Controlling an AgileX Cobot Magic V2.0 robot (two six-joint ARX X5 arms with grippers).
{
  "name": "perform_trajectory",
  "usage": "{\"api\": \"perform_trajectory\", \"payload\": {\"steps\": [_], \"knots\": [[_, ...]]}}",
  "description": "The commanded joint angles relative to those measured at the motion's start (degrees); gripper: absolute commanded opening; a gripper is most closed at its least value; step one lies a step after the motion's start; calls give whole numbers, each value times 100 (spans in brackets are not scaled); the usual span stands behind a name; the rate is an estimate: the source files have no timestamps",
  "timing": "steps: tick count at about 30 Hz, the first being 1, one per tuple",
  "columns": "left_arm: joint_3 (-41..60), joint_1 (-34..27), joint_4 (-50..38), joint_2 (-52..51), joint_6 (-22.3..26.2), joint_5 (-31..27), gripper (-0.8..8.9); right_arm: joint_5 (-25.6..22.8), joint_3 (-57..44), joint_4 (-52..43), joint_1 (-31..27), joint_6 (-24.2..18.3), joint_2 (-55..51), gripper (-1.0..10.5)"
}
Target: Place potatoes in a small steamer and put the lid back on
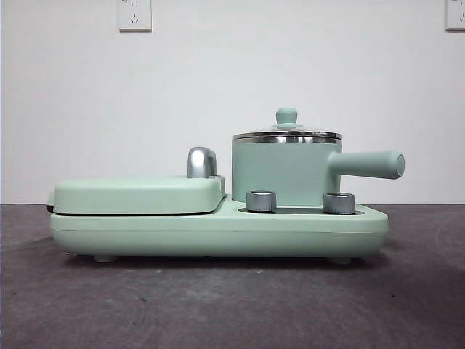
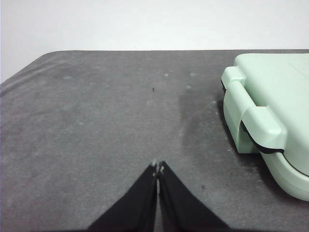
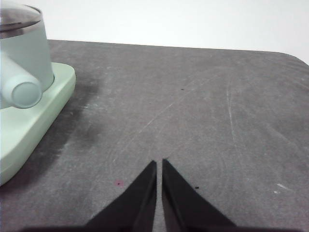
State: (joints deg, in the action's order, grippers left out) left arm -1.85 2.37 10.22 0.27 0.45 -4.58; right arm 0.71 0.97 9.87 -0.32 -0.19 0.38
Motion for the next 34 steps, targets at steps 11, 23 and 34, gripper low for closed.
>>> {"api": "perform_trajectory", "payload": {"steps": [11,23,34], "knots": [[105,-7,48,-9,37,-9,6,74,-31,-118,20,15,-17,16],[105,-7,48,-9,37,-9,6,74,-31,-118,17,17,-17,17],[105,-7,48,-9,37,-9,6,74,-31,-120,20,15,-17,17]]}}
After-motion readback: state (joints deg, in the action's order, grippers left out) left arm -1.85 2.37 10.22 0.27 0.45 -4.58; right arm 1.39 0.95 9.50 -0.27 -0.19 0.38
